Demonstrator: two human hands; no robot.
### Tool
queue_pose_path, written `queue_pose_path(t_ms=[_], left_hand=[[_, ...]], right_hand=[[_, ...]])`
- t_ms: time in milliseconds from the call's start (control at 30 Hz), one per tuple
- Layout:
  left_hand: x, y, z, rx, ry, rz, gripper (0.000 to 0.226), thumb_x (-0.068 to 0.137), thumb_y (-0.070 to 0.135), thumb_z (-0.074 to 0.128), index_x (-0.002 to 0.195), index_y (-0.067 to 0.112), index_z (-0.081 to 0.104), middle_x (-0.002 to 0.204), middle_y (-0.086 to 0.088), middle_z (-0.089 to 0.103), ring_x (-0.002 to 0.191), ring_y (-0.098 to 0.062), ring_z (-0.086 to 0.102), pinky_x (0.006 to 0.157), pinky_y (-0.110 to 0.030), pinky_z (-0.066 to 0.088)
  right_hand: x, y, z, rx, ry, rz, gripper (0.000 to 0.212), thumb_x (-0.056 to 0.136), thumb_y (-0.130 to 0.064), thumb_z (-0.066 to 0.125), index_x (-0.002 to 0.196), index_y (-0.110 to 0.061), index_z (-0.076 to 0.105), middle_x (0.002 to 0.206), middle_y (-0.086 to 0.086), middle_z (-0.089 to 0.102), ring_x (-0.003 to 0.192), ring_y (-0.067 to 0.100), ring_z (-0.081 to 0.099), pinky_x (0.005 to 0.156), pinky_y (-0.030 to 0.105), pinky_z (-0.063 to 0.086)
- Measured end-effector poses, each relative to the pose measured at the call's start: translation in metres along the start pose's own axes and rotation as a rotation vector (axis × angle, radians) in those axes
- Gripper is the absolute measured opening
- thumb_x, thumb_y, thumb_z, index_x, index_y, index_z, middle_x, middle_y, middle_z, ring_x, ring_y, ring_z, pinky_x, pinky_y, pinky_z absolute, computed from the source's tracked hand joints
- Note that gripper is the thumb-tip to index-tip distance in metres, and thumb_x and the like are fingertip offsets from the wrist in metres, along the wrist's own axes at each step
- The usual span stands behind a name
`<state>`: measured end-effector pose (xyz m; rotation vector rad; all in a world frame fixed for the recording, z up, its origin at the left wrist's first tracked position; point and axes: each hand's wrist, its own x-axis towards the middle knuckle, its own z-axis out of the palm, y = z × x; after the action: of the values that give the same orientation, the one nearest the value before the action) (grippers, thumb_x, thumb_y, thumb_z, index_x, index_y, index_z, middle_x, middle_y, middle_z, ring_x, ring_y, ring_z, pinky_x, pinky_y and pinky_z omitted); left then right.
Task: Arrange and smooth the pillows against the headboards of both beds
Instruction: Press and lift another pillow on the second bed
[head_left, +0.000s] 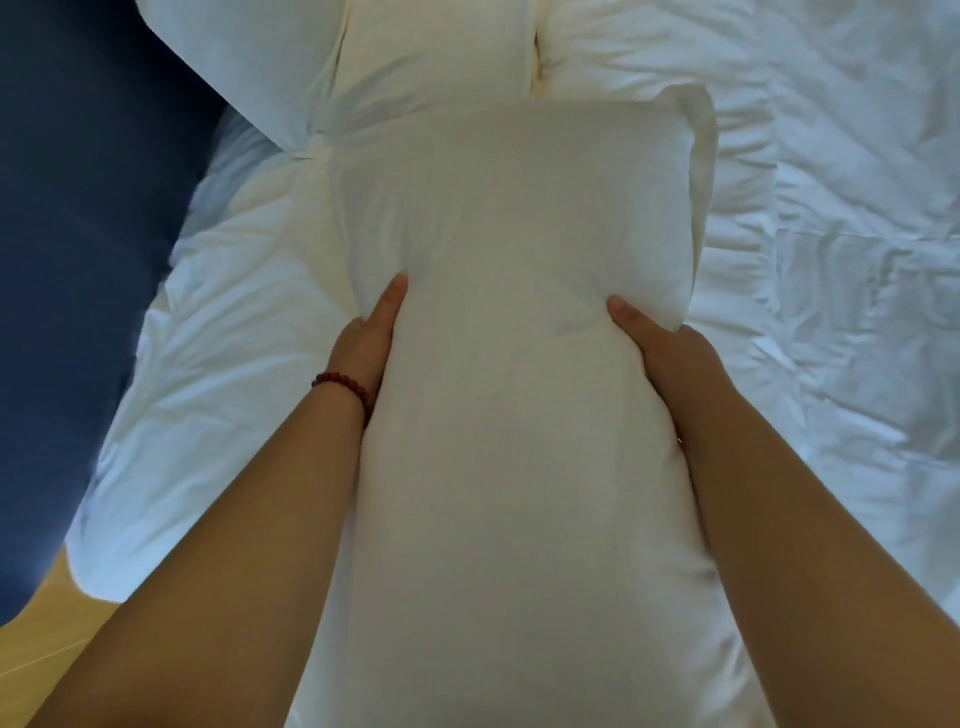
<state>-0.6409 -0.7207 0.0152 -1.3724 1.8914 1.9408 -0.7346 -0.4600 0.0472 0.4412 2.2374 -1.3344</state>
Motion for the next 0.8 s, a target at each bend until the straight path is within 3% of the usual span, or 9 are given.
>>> queue_pose_path(t_ms=[133,233,333,467,633,800], left_hand=[[-0.041,-0.004,-0.024,-0.202,0.144,0.069,0.089,0.072,0.073,0.065,0.141,0.018,0.049,0.127,0.005,0.061,0.102,-0.010,0.061,0.078,-0.020,0.046],[-0.078,0.001,-0.053,-0.304,0.251,0.112,0.080,0.076,0.068,0.065,0.138,0.020,0.051,0.123,0.008,0.063,0.100,-0.008,0.062,0.072,-0.018,0.046],[-0.112,0.012,-0.085,-0.347,0.383,0.209,0.056,0.084,0.060,0.063,0.126,0.023,0.057,0.106,0.015,0.066,0.088,0.001,0.061,0.065,-0.013,0.045],[-0.148,0.025,-0.120,-0.430,0.535,0.332,0.059,0.076,0.065,0.067,0.121,0.027,0.063,0.108,0.015,0.070,0.097,-0.005,0.067,0.091,-0.030,0.054],[-0.177,0.035,-0.130,-0.484,0.711,0.440,0.060,0.075,0.068,0.063,0.120,0.028,0.063,0.111,0.013,0.070,0.104,-0.008,0.065,0.097,-0.037,0.052],[-0.204,0.047,-0.107,-0.510,0.902,0.498,0.032,0.088,0.053,0.061,0.111,0.032,0.061,0.106,0.018,0.068,0.099,0.002,0.063,0.092,-0.027,0.051]], right_hand=[[-0.023,-0.016,-0.003,-0.012,-0.011,-0.074,0.076,0.070,-0.067,0.073,0.125,-0.015,0.061,0.108,-0.001,0.066,0.093,0.018,0.063,0.073,0.028,0.046],[-0.043,-0.037,0.009,-0.006,-0.052,-0.157,0.071,0.070,-0.066,0.073,0.121,-0.018,0.063,0.105,-0.003,0.069,0.090,0.015,0.066,0.067,0.027,0.048],[-0.062,-0.068,0.031,0.017,-0.093,-0.252,0.064,0.070,-0.064,0.075,0.116,-0.020,0.064,0.102,-0.005,0.070,0.088,0.015,0.068,0.071,0.030,0.054],[-0.077,-0.112,0.061,0.046,-0.163,-0.391,0.059,0.076,-0.059,0.074,0.117,-0.018,0.064,0.104,-0.003,0.069,0.089,0.015,0.067,0.069,0.029,0.052],[-0.076,-0.161,0.081,-0.009,-0.215,-0.547,0.063,0.076,-0.067,0.067,0.116,-0.018,0.064,0.107,0.000,0.068,0.097,0.023,0.066,0.090,0.041,0.054],[-0.067,-0.203,0.088,-0.055,-0.342,-0.642,0.055,0.079,-0.067,0.065,0.109,-0.021,0.064,0.106,0.001,0.068,0.094,0.024,0.066,0.089,0.043,0.054]])
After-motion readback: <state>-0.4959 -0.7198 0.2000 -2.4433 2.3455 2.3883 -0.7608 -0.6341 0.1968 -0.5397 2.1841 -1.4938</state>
